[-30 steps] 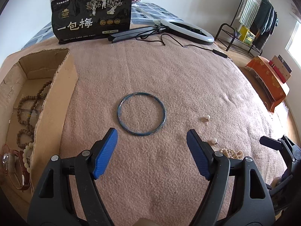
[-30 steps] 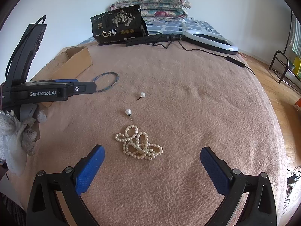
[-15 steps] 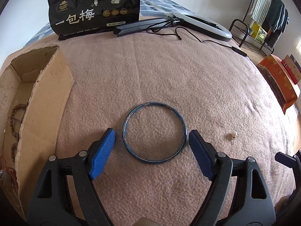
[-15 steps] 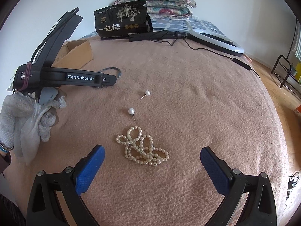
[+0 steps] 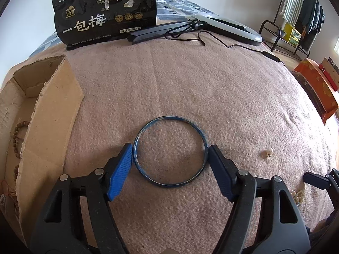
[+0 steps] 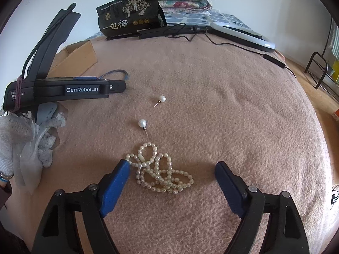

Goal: Organize jewelry
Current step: 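Move the left tool to the dark blue bangle while the right tool approaches the pearl strand, then close the left gripper on the bangle while the right gripper grasps the pearl strand, then carry the bangle with the left tool while the right tool carries the pearl strand to the box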

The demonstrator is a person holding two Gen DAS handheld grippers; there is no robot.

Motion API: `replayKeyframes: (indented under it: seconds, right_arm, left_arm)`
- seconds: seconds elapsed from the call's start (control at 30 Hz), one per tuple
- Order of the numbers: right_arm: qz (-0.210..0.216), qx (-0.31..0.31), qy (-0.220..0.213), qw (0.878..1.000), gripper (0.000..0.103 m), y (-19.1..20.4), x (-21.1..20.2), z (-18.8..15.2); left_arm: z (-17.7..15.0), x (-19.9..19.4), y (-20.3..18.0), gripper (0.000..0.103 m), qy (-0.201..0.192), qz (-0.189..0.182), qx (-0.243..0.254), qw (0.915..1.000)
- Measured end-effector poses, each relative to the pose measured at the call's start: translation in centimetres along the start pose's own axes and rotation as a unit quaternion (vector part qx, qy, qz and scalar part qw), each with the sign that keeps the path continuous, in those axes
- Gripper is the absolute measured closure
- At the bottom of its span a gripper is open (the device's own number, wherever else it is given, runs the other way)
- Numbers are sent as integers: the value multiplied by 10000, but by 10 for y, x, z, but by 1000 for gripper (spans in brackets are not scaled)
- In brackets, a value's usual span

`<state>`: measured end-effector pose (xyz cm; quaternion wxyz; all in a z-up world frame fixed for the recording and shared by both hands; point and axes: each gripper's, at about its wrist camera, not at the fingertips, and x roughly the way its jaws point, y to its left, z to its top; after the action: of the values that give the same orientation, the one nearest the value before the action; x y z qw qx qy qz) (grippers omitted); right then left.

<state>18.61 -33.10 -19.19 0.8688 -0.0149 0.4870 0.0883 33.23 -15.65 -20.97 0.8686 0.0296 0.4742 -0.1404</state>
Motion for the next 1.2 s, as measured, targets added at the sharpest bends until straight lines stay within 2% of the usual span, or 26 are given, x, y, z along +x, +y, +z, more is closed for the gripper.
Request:
replayKeyframes:
  seconds: [0.13,0.23,0.3,0.33,0.4,0.53,0.6,1.2]
  right_arm:
    - [-8,-56,9,10000,32,2,-1,0]
    - [59,-111,30,9999,49,4,-2,1]
    - [114,-125,45,9998,65,5,-2,1]
    - [151,-119,59,9998,67,5,-2,1]
    - [243,-92,83,9996,80,4,-3,0]
    - [370,45,85,9993,87,0,-6,0]
    - [403,91,59,9991,98,-1,-8,-2]
    - [385,251,-415,9981,99,-3,-70,3]
  left_arm:
    - [-1,-2,0,29,-1,-43,13,10000]
    - [-2,-4,-2,30,-3,-55,56,10000]
    - [-4,-6,-3,30,-8,-52,86,9999]
    - [-4,-7,-4,30,-11,-54,92,9999]
    - [-5,-8,-4,30,-16,-57,100,9999]
    - [-7,-13,-6,30,-36,-60,110,9999]
    - [-8,-17,-7,30,-65,-67,113,9999]
    - [-14,-88,-14,30,-610,-147,234,9978]
